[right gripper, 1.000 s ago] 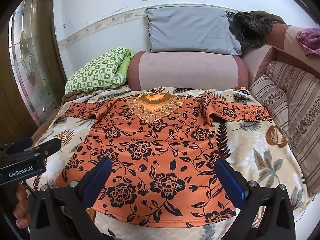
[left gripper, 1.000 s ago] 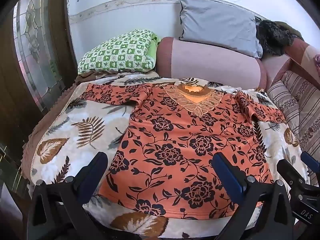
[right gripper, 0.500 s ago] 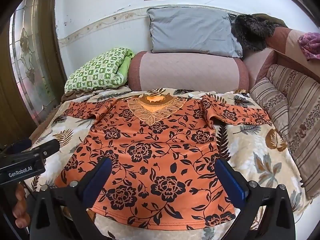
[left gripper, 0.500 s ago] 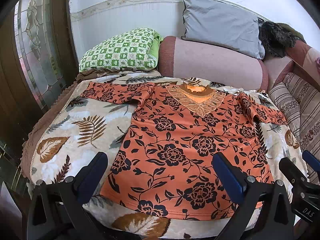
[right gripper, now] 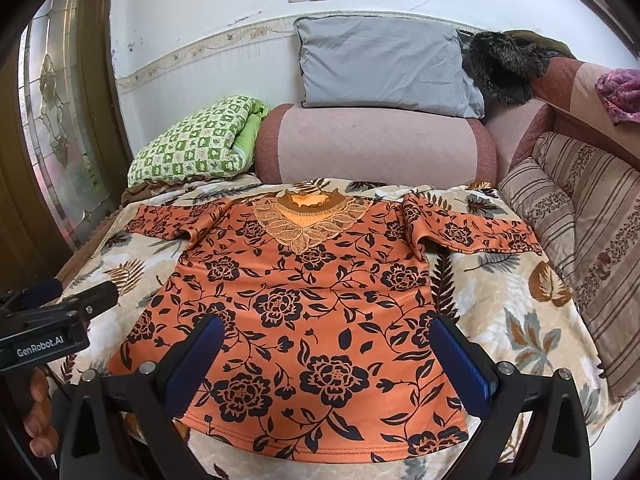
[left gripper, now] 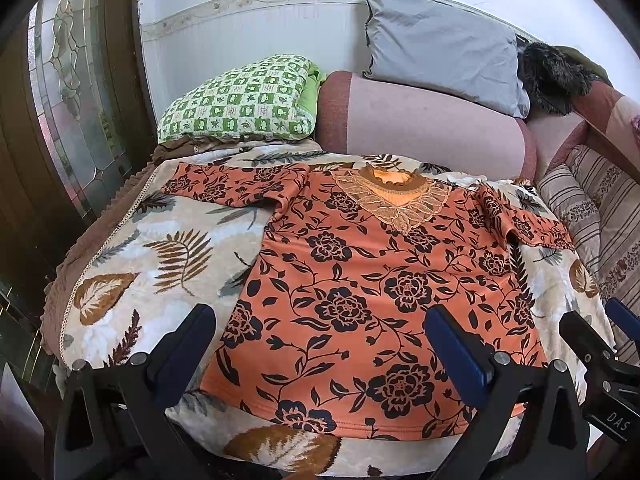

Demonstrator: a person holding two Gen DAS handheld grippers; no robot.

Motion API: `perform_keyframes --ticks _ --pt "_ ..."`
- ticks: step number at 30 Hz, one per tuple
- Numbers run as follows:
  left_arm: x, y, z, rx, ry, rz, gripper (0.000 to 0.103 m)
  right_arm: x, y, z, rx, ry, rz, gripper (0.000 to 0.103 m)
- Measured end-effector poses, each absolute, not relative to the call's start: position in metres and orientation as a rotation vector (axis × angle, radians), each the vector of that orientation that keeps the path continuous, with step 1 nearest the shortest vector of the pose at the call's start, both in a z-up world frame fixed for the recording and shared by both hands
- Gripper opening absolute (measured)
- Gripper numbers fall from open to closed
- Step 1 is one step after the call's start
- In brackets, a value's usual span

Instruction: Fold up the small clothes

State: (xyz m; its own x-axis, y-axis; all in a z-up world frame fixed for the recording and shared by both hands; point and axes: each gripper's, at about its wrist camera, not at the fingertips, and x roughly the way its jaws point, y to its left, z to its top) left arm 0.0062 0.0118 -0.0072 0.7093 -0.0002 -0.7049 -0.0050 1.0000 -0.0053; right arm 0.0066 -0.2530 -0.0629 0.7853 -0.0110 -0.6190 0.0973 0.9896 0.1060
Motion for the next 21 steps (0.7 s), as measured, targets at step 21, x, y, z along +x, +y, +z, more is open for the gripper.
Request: perform_keyframes --ticks 21 --pt "0.0068 0.0113 -0.0082 -0.011 0.776 0.006 0.103 0.0064 -0.2502 -0.0596 0.124 0.653 -0.056 0.103"
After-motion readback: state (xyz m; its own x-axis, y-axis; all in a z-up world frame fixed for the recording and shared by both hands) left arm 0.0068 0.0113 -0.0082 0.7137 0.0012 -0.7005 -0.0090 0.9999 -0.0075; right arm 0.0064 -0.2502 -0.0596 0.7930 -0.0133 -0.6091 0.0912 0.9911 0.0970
